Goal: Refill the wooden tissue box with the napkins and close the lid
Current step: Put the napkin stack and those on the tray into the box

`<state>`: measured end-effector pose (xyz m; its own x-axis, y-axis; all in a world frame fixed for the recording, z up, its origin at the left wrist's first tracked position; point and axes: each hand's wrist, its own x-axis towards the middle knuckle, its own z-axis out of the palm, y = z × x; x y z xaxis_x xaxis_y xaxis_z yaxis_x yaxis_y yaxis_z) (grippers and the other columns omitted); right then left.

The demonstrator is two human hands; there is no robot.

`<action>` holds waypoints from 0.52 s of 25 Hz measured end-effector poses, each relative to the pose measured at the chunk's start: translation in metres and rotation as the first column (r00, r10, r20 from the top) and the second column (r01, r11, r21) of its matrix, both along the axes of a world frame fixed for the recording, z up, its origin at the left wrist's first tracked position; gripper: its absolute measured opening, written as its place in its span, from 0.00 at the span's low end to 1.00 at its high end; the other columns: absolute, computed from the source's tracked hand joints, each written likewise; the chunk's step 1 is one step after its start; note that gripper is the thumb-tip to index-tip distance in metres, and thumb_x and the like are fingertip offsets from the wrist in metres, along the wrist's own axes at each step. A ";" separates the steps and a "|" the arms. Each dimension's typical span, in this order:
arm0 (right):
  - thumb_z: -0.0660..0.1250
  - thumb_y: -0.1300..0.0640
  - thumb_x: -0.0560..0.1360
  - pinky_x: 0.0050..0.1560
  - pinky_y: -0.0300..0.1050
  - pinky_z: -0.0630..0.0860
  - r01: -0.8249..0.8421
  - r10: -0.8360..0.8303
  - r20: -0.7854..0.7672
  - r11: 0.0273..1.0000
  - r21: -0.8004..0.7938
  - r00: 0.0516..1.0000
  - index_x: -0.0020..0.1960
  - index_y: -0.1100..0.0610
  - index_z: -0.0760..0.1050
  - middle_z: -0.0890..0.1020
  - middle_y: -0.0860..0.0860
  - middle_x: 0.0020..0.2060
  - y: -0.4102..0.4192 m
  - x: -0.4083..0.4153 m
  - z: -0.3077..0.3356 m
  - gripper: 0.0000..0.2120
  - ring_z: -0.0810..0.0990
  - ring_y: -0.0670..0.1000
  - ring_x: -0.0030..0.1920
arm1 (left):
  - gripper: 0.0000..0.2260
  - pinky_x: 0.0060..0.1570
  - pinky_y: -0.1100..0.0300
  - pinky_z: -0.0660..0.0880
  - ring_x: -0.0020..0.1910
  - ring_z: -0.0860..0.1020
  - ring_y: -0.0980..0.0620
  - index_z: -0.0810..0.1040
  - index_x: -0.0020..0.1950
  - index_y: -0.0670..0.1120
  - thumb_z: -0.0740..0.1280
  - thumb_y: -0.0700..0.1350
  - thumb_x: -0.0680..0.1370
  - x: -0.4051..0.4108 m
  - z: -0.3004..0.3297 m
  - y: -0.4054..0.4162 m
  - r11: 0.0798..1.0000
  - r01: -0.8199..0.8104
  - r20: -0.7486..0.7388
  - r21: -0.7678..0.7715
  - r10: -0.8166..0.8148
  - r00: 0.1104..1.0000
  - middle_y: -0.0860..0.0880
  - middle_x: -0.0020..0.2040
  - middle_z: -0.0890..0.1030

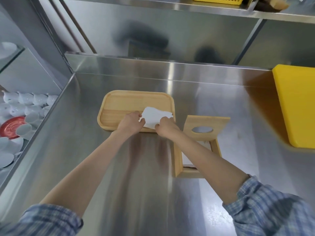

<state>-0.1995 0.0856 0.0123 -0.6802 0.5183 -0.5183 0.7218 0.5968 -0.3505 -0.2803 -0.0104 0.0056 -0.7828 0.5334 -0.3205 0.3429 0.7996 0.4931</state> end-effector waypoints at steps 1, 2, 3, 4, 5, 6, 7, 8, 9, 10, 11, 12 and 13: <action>0.56 0.58 0.79 0.54 0.49 0.74 0.021 -0.021 0.000 1.000 0.021 1.000 0.61 0.65 0.68 0.64 0.62 0.69 0.002 -0.006 -0.005 0.14 0.67 0.61 0.66 | 0.18 0.59 0.53 0.70 0.64 0.72 0.43 0.69 0.66 0.40 0.58 0.46 0.79 -0.004 -0.004 0.003 1.000 0.000 0.013 -0.012 0.000 1.000 0.42 0.66 0.74; 0.56 0.58 0.79 0.62 0.51 0.71 0.046 -0.046 0.010 0.998 0.042 0.999 0.66 0.65 0.65 0.61 0.62 0.71 0.004 -0.010 -0.009 0.18 0.63 0.61 0.70 | 0.18 0.59 0.53 0.70 0.64 0.72 0.42 0.69 0.66 0.39 0.58 0.46 0.79 -0.007 -0.008 0.006 1.000 0.000 0.026 -0.030 0.001 1.000 0.41 0.66 0.74; 0.56 0.58 0.79 0.65 0.51 0.68 0.063 -0.064 0.016 0.996 0.069 0.998 0.68 0.64 0.63 0.61 0.61 0.71 0.005 -0.014 -0.014 0.19 0.61 0.60 0.71 | 0.18 0.59 0.53 0.69 0.64 0.72 0.41 0.68 0.66 0.38 0.58 0.46 0.79 -0.010 -0.012 0.009 0.998 0.002 0.036 -0.056 0.000 0.999 0.40 0.66 0.74; 0.57 0.59 0.79 0.66 0.51 0.68 0.087 -0.089 0.017 0.992 0.092 0.996 0.68 0.64 0.63 0.61 0.61 0.71 0.007 -0.017 -0.019 0.19 0.61 0.59 0.71 | 0.19 0.59 0.52 0.69 0.64 0.71 0.40 0.68 0.66 0.38 0.58 0.46 0.79 -0.013 -0.016 0.011 0.996 0.003 0.042 -0.089 0.000 0.999 0.39 0.65 0.74; 0.58 0.60 0.79 0.66 0.51 0.68 0.110 -0.112 0.019 0.988 0.110 0.993 0.68 0.64 0.63 0.62 0.61 0.70 0.009 -0.019 -0.024 0.18 0.61 0.59 0.70 | 0.19 0.58 0.52 0.69 0.64 0.71 0.39 0.67 0.66 0.37 0.58 0.47 0.79 -0.017 -0.020 0.013 0.993 0.007 0.045 -0.122 -0.001 0.999 0.38 0.65 0.73; 0.58 0.61 0.78 0.65 0.50 0.68 0.134 -0.137 0.016 0.984 0.120 0.990 0.67 0.64 0.64 0.63 0.61 0.69 0.009 -0.021 -0.029 0.18 0.62 0.59 0.69 | 0.19 0.58 0.51 0.69 0.63 0.71 0.39 0.67 0.65 0.36 0.57 0.47 0.79 -0.019 -0.023 0.014 0.989 0.007 0.046 -0.148 0.000 0.999 0.38 0.65 0.73; 0.59 0.61 0.78 0.65 0.49 0.68 0.144 -0.147 0.011 0.981 0.132 0.989 0.67 0.64 0.64 0.64 0.61 0.68 0.009 -0.023 -0.032 0.18 0.63 0.59 0.68 | 0.19 0.57 0.51 0.70 0.62 0.72 0.38 0.68 0.64 0.36 0.57 0.48 0.79 -0.021 -0.026 0.016 0.987 0.001 0.045 -0.164 0.006 0.999 0.37 0.64 0.73; 0.59 0.62 0.78 0.65 0.48 0.68 0.146 -0.148 0.005 0.978 0.148 0.989 0.67 0.64 0.64 0.64 0.62 0.68 0.008 -0.024 -0.034 0.18 0.64 0.60 0.67 | 0.19 0.56 0.51 0.70 0.61 0.73 0.38 0.69 0.63 0.36 0.56 0.49 0.80 -0.022 -0.029 0.018 0.985 -0.014 0.046 -0.173 0.022 0.999 0.38 0.63 0.74; 0.59 0.62 0.78 0.65 0.48 0.68 0.143 -0.144 -0.007 0.976 0.164 0.990 0.67 0.64 0.63 0.65 0.62 0.67 0.007 -0.024 -0.036 0.18 0.65 0.60 0.67 | 0.19 0.55 0.51 0.71 0.61 0.74 0.39 0.70 0.62 0.36 0.57 0.50 0.80 -0.024 -0.031 0.021 0.984 -0.037 0.054 -0.175 0.047 0.997 0.38 0.62 0.75; 0.60 0.62 0.78 0.66 0.48 0.67 0.141 -0.140 -0.017 0.975 0.172 0.990 0.67 0.64 0.62 0.65 0.62 0.67 0.008 -0.025 -0.037 0.19 0.65 0.61 0.67 | 0.20 0.55 0.51 0.72 0.60 0.74 0.39 0.71 0.61 0.36 0.57 0.51 0.79 -0.026 -0.033 0.023 0.983 -0.070 0.075 -0.169 0.084 0.994 0.38 0.61 0.76; 0.60 0.62 0.77 0.66 0.48 0.67 0.138 -0.136 -0.024 0.976 0.168 0.990 0.67 0.64 0.61 0.65 0.63 0.67 0.009 -0.026 -0.038 0.20 0.65 0.61 0.67 | 0.21 0.55 0.52 0.72 0.59 0.75 0.39 0.72 0.61 0.35 0.58 0.52 0.78 -0.028 -0.035 0.024 0.982 -0.112 0.106 -0.155 0.129 0.986 0.38 0.61 0.78; 0.61 0.62 0.77 0.66 0.49 0.67 0.138 -0.135 -0.032 0.977 0.160 0.990 0.68 0.64 0.61 0.65 0.63 0.67 0.010 -0.027 -0.038 0.21 0.65 0.61 0.67 | 0.23 0.56 0.52 0.72 0.59 0.76 0.39 0.73 0.61 0.34 0.60 0.53 0.78 -0.031 -0.038 0.026 0.978 -0.157 0.147 -0.136 0.177 0.973 0.37 0.61 0.78; 0.61 0.62 0.77 0.65 0.49 0.68 0.142 -0.138 -0.040 0.978 0.151 0.990 0.68 0.64 0.60 0.65 0.63 0.66 0.012 -0.027 -0.038 0.21 0.65 0.61 0.66 | 0.25 0.58 0.51 0.72 0.61 0.75 0.39 0.72 0.63 0.34 0.61 0.54 0.77 -0.035 -0.041 0.027 0.974 -0.193 0.196 -0.122 0.215 0.957 0.37 0.62 0.77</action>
<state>-0.2263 0.0976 -0.0259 -0.6087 0.6814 -0.4065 0.7930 0.5387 -0.2845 -0.3150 0.0162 -0.0350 -0.7829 0.3261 -0.5298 0.0667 0.8907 0.4496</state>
